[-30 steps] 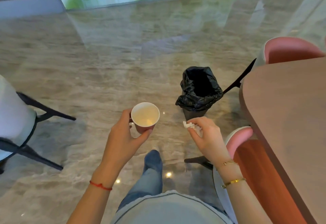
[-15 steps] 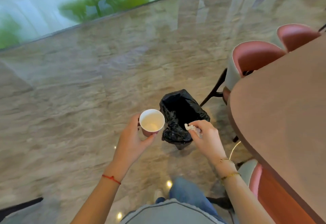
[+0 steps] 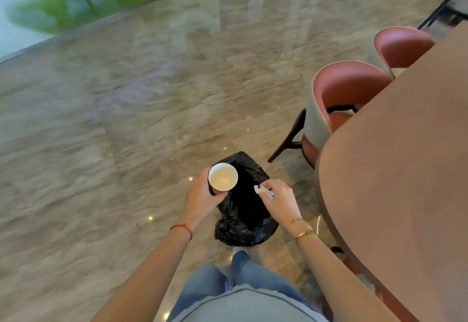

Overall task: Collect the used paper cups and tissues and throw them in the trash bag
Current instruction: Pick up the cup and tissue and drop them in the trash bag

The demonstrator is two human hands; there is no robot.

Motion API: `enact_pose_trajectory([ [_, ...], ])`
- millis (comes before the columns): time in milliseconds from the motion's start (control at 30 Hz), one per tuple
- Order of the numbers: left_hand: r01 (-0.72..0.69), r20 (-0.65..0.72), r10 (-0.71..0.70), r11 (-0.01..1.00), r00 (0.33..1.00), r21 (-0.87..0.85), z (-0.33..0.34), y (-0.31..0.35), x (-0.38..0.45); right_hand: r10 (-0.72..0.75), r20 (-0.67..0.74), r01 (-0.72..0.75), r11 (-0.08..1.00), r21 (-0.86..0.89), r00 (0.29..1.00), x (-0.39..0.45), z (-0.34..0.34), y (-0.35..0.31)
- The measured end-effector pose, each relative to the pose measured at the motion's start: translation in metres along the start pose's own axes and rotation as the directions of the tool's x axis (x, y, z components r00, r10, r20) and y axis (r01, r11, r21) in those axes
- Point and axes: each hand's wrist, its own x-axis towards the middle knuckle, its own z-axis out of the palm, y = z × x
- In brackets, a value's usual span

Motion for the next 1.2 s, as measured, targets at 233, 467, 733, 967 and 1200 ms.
enact_pose_trajectory([
  [233, 0.034, 0.147, -0.036, 0.999, 0.988, 0.014, 0.036, -0.015, 0.077, 0.136, 0.060, -0.136, 0.991, 0.002, 0.989, 0.070, 0.020, 0.022],
  [467, 0.075, 0.241, -0.081, 0.997, 0.967, 0.037, 0.058, -0.038, 0.118, 0.253, 0.161, -0.250, 0.967, -0.040, 0.954, 0.097, 0.040, 0.044],
  [733, 0.136, 0.359, -0.158, 0.987, 0.920, 0.084, 0.060, -0.055, 0.133, 0.290, 0.153, -0.287, 0.957, -0.044, 0.945, 0.097, 0.043, 0.053],
  [967, -0.092, 0.439, -0.034, 0.961, 0.898, 0.261, 0.023, -0.031, 0.134, 0.206, 0.015, -0.206, 0.978, -0.037, 0.978, 0.084, 0.013, 0.035],
  [1200, -0.204, 0.379, 0.061, 0.914, 0.923, 0.351, -0.011, -0.005, 0.110, 0.120, -0.091, -0.128, 0.988, -0.086, 0.989, 0.064, -0.021, 0.014],
])
